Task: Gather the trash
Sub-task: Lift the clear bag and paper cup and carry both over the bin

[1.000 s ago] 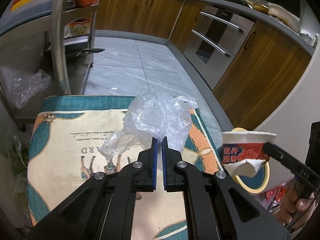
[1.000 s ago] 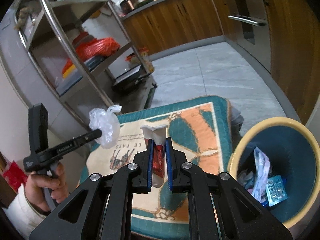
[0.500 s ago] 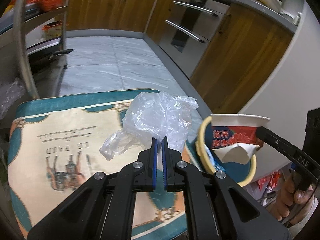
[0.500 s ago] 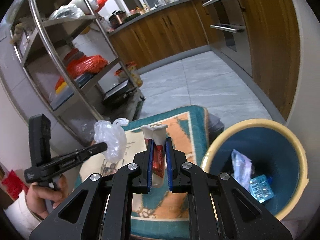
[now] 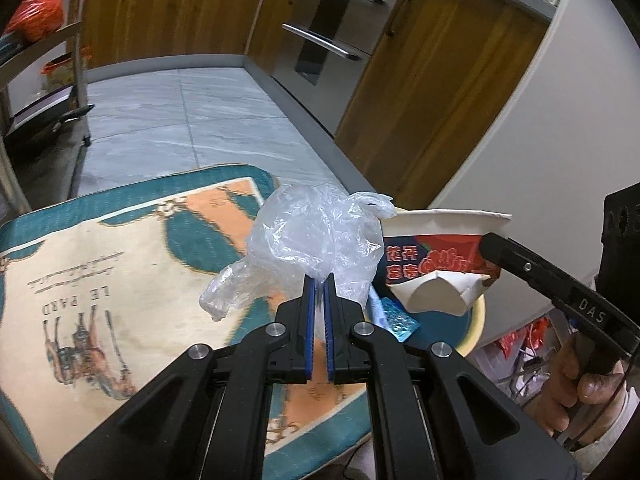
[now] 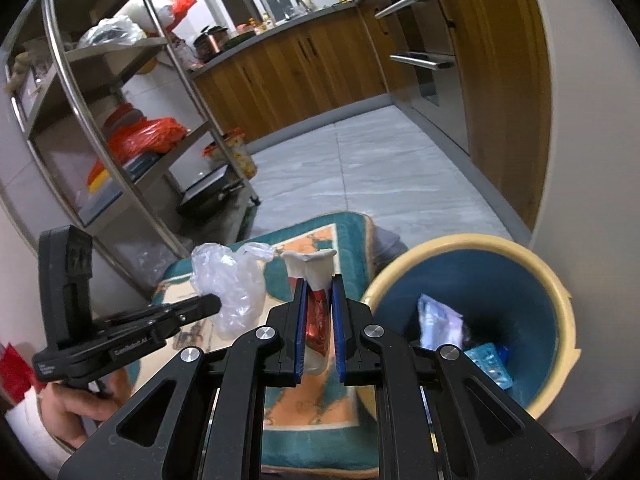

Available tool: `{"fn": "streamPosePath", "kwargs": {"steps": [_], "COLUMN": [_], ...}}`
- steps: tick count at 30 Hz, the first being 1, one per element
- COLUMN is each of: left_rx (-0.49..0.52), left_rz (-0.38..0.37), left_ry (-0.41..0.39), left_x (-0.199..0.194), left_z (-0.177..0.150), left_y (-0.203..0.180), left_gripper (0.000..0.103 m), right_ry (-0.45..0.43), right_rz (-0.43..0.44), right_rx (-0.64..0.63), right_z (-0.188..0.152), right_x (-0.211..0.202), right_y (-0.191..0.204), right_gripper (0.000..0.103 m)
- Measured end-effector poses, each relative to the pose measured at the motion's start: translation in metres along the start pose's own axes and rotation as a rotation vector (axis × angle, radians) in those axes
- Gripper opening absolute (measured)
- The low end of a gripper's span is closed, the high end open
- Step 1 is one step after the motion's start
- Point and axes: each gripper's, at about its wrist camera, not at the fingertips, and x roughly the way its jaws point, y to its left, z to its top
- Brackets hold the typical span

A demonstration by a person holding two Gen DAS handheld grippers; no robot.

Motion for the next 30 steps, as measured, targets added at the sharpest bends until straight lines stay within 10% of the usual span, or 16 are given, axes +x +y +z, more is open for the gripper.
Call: {"fn": "streamPosePath", "kwargs": {"steps": [30], "left_rx": [0.118], "left_rz": [-0.1], "left_ry": [0.262], "left_x": [0.134], "left_z": [-0.031], "left_y": [-0.083], "left_gripper": [0.005], "right_ry": [0.229], "right_rz": [-0.276], "right_rx": [0.08], "right_z": [-0.037], "right_x": [0.03], "right_y": [-0.077], "right_gripper": [0.013]}}
